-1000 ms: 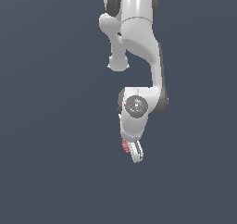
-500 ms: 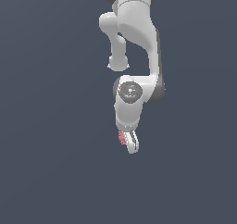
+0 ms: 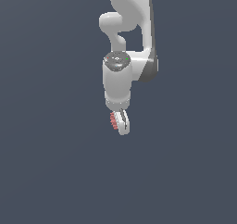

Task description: Pick up the object and move it to a goal position.

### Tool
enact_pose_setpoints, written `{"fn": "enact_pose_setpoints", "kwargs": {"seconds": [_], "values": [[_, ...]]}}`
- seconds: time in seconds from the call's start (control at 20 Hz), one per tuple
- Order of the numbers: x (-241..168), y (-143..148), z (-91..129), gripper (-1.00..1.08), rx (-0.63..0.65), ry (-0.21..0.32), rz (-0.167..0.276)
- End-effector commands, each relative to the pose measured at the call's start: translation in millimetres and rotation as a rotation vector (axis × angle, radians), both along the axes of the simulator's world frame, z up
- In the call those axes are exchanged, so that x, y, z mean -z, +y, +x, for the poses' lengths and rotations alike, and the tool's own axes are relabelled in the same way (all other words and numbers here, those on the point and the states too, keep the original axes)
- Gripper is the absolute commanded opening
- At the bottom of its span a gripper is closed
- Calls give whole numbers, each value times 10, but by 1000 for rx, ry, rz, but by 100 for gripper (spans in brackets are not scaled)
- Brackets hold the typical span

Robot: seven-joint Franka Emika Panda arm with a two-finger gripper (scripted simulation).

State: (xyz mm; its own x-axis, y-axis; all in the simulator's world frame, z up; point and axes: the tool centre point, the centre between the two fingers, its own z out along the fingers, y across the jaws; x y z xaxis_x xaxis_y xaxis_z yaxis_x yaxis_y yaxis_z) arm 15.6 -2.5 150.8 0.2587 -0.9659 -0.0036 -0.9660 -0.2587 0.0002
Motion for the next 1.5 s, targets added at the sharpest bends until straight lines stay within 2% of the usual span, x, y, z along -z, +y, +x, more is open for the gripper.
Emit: {"fn": "enact_pose_setpoints", "kwargs": {"seconds": [0.0, 0.8, 1.15, 1.45], "values": [[-191, -98, -128, -100, 0, 0, 1], [-1422, -741, -891, -100, 1, 0, -1], [-1759, -912, -1076, -100, 1, -1, -3], [-1860, -960, -1127, -100, 1, -1, -4]]}}
